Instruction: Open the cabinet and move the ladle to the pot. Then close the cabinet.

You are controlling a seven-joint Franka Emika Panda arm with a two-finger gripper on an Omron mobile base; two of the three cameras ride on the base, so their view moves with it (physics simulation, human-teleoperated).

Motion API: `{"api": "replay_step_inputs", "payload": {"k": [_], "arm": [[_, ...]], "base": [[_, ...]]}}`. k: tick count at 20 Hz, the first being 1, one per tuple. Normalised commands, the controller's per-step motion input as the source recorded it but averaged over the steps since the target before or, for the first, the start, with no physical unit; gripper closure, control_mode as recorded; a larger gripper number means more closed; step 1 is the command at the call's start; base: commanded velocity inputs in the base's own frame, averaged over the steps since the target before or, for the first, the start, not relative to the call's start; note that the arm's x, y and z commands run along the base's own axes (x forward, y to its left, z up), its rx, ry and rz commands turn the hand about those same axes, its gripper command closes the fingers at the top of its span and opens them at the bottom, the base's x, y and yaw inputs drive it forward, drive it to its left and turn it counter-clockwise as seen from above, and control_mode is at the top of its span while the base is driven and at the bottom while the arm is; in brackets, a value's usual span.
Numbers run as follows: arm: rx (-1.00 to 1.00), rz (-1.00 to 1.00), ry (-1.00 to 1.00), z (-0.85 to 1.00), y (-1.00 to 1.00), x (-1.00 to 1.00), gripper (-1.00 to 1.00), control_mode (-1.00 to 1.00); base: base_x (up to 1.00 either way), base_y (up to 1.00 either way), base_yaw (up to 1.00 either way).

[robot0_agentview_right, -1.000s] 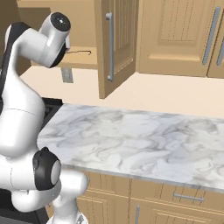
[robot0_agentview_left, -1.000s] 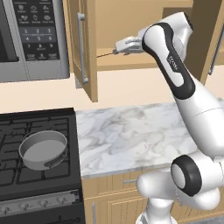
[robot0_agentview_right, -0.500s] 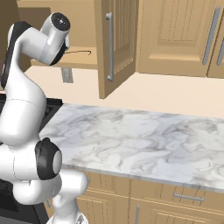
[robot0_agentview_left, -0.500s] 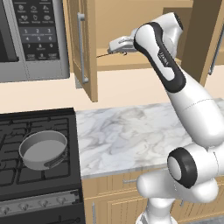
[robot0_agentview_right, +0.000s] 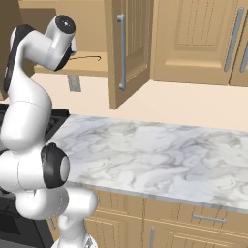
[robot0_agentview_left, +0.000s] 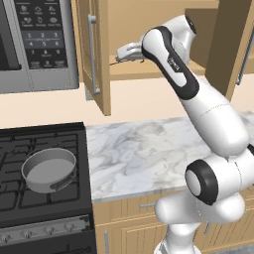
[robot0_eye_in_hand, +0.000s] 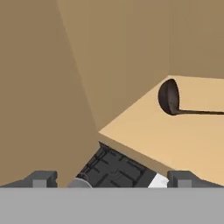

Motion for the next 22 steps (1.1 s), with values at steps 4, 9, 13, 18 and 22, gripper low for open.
{"api": "replay_step_inputs", "payload": {"k": [4,9,13,18,22], "arm": [[-0.03,0.00,0.00,-0.06,0.08,0.31,-1.00,-1.00],[-0.03,0.00,0.00,-0.05,0.03,0.31,-1.00,-1.00],[-0.02,0.00,0.00,-0.01,0.04,0.29,-1.00,-1.00],[-0.01,0.00,0.00,-0.03,0.09,0.27,-1.00,-1.00],[-0.01,0.00,0.00,-0.09,0.12,0.20,-1.00,-1.00]], "base": [[0.00,0.00,0.00],[0.00,0.00,0.00],[0.00,0.00,0.00],[0.00,0.00,0.00],[0.00,0.00,0.00]]}}
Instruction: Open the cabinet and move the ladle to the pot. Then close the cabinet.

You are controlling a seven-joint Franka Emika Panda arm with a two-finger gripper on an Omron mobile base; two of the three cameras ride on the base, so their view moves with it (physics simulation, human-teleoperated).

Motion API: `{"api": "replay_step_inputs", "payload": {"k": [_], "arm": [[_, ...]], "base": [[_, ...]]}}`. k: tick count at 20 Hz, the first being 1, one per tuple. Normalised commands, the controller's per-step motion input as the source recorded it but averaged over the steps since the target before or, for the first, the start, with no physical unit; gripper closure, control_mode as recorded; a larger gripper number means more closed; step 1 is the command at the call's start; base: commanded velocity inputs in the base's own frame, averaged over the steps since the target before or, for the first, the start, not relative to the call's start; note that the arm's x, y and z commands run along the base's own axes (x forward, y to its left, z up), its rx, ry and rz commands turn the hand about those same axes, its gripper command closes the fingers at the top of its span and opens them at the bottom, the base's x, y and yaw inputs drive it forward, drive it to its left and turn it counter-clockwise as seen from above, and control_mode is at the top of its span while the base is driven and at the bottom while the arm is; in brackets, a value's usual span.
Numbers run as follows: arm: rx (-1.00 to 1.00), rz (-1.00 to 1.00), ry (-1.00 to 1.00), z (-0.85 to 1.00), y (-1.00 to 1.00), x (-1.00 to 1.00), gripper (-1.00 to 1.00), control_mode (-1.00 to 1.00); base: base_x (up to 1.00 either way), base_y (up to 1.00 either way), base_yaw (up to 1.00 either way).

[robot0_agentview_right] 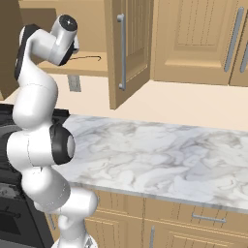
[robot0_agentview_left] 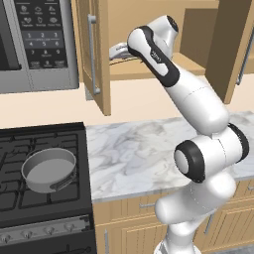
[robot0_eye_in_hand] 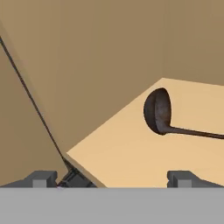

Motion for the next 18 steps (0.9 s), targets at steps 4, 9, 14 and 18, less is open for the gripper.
{"api": "replay_step_inputs", "payload": {"k": [4,9,14,18], "arm": [[-0.01,0.00,0.00,-0.10,0.15,0.25,-1.00,-1.00],[-0.02,0.00,0.00,-0.11,0.14,0.24,-1.00,-1.00],[-0.02,0.00,0.00,-0.04,0.05,0.23,-1.00,-1.00],[-0.01,0.00,0.00,-0.01,0.00,0.29,-1.00,-1.00]], "base": [[0.00,0.00,0.00],[0.00,0.00,0.00],[0.00,0.00,0.00],[0.00,0.00,0.00]]}}
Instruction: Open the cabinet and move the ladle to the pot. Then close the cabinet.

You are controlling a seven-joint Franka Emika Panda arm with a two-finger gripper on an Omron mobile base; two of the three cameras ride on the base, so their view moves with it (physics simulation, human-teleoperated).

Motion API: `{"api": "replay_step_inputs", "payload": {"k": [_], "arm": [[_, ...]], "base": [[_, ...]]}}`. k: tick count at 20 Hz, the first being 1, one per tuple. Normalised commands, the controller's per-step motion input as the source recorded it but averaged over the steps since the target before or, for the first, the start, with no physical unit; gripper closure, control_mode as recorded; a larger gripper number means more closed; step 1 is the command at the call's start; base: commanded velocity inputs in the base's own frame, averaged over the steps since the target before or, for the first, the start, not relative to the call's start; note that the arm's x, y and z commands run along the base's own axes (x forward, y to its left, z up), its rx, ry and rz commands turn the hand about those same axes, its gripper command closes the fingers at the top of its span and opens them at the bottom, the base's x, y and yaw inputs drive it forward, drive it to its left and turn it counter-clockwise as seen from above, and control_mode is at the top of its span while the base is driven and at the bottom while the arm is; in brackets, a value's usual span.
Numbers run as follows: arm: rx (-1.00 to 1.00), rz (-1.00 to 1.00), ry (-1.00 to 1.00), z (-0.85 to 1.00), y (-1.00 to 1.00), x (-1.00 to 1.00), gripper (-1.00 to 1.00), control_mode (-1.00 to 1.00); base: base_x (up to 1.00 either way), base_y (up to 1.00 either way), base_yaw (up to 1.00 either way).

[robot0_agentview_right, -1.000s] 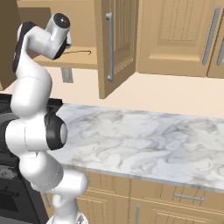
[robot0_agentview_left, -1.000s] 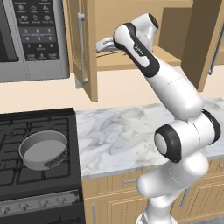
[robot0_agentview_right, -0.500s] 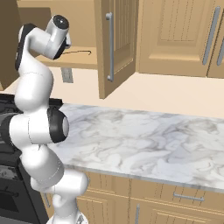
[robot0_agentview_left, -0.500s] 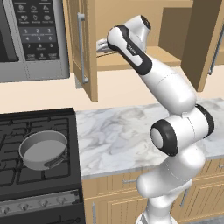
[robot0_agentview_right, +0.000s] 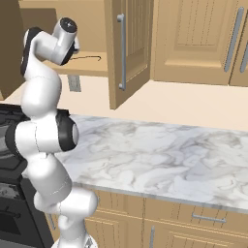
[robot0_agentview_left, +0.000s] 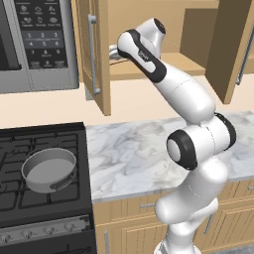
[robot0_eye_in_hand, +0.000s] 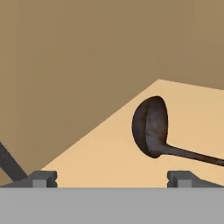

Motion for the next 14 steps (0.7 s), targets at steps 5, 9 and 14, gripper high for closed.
{"api": "replay_step_inputs", "payload": {"k": [5,9,14], "arm": [[-0.01,0.00,0.00,-0.07,0.01,0.32,-1.00,-1.00],[-0.01,0.00,0.00,-0.08,0.06,0.28,-1.00,-1.00],[-0.01,0.00,0.00,-0.04,0.16,0.23,-1.00,-1.00]], "base": [[0.00,0.00,0.00],[0.00,0.00,0.00],[0.00,0.00,0.00]]}}
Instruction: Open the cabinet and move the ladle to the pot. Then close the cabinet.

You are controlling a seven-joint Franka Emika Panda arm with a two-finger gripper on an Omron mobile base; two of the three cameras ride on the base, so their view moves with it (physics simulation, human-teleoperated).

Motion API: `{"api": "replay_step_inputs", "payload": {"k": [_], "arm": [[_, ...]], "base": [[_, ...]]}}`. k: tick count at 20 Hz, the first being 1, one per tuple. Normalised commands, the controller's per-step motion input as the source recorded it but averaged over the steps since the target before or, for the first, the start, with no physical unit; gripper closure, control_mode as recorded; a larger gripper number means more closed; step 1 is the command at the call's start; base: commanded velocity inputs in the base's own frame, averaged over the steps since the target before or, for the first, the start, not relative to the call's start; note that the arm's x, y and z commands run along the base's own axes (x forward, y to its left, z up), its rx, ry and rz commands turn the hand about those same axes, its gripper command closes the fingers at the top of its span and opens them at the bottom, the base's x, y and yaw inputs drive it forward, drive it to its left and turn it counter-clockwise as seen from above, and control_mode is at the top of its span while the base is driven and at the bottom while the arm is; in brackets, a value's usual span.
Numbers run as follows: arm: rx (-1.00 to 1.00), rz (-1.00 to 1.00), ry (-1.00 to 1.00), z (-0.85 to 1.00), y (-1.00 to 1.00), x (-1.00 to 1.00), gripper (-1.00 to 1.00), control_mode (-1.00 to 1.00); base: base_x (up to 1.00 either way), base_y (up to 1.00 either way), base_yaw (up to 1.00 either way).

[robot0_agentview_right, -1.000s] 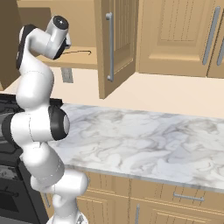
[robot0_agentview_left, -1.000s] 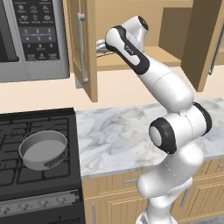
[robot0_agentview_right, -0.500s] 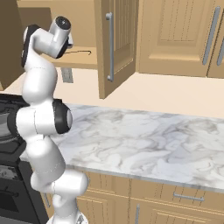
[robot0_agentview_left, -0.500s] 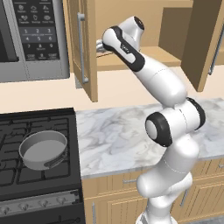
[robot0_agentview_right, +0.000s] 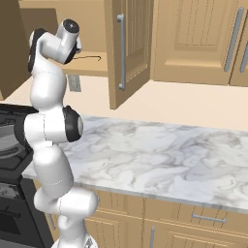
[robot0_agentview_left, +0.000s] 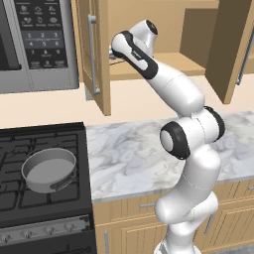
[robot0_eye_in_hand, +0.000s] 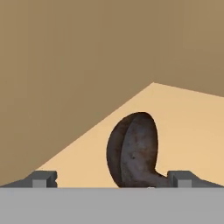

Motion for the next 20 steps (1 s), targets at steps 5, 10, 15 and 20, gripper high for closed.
{"api": "replay_step_inputs", "payload": {"k": [5,10,15,20], "arm": [[-0.02,0.00,0.00,-0.03,0.23,0.21,-1.00,-1.00],[-0.02,0.00,0.00,-0.03,0.15,0.26,-1.00,-1.00],[-0.03,0.00,0.00,-0.03,0.07,0.28,-1.00,-1.00],[-0.03,0.00,0.00,-0.07,0.10,0.16,1.00,-1.00]], "base": [[0.00,0.00,0.00],[0.00,0.00,0.00],[0.00,0.00,0.00],[0.00,0.00,0.00]]}}
